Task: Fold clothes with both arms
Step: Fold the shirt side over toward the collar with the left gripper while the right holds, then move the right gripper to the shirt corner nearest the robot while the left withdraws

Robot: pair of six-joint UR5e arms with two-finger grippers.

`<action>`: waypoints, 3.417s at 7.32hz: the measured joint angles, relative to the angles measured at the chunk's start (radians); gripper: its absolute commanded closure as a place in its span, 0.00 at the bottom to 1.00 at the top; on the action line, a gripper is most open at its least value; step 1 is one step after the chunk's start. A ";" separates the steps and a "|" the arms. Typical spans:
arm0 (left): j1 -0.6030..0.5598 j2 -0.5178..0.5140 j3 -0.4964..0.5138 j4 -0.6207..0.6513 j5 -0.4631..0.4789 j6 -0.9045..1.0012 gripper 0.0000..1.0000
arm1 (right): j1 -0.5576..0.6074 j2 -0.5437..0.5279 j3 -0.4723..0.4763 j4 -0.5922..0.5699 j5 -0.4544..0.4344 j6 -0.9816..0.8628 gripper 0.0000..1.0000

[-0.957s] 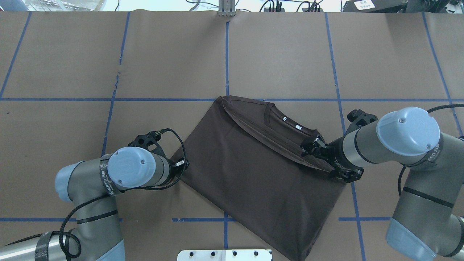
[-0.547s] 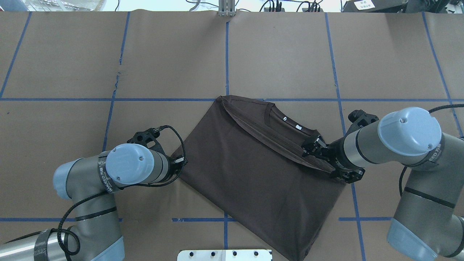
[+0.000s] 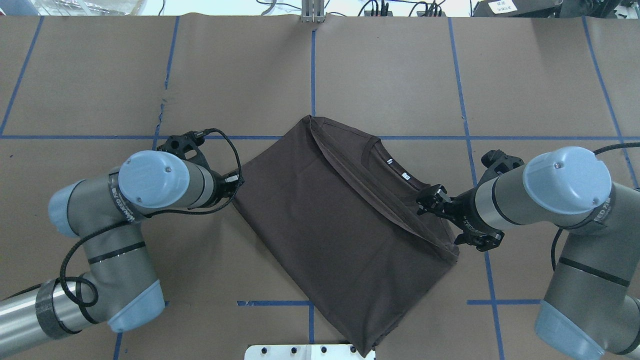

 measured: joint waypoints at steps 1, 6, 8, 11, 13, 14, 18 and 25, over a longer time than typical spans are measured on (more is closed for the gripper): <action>-0.058 -0.037 0.050 -0.025 0.000 0.041 1.00 | 0.002 0.003 0.002 0.000 -0.003 0.000 0.00; -0.234 -0.427 0.708 -0.372 -0.004 0.084 0.61 | 0.002 0.071 -0.001 0.008 -0.057 -0.001 0.00; -0.244 -0.435 0.749 -0.452 -0.024 0.118 0.59 | -0.029 0.135 -0.055 -0.003 -0.095 -0.039 0.00; -0.248 -0.162 0.386 -0.466 -0.165 0.127 0.58 | -0.117 0.312 -0.250 -0.074 -0.171 -0.196 0.00; -0.247 -0.108 0.320 -0.466 -0.185 0.126 0.58 | -0.162 0.384 -0.337 -0.114 -0.228 -0.299 0.00; -0.247 -0.103 0.313 -0.466 -0.187 0.126 0.58 | -0.168 0.401 -0.362 -0.146 -0.239 -0.359 0.00; -0.247 -0.101 0.306 -0.466 -0.189 0.124 0.58 | -0.151 0.309 -0.297 -0.209 -0.247 -0.437 0.00; -0.248 -0.096 0.268 -0.434 -0.189 0.124 0.58 | -0.242 0.331 -0.209 -0.208 -0.313 0.140 0.38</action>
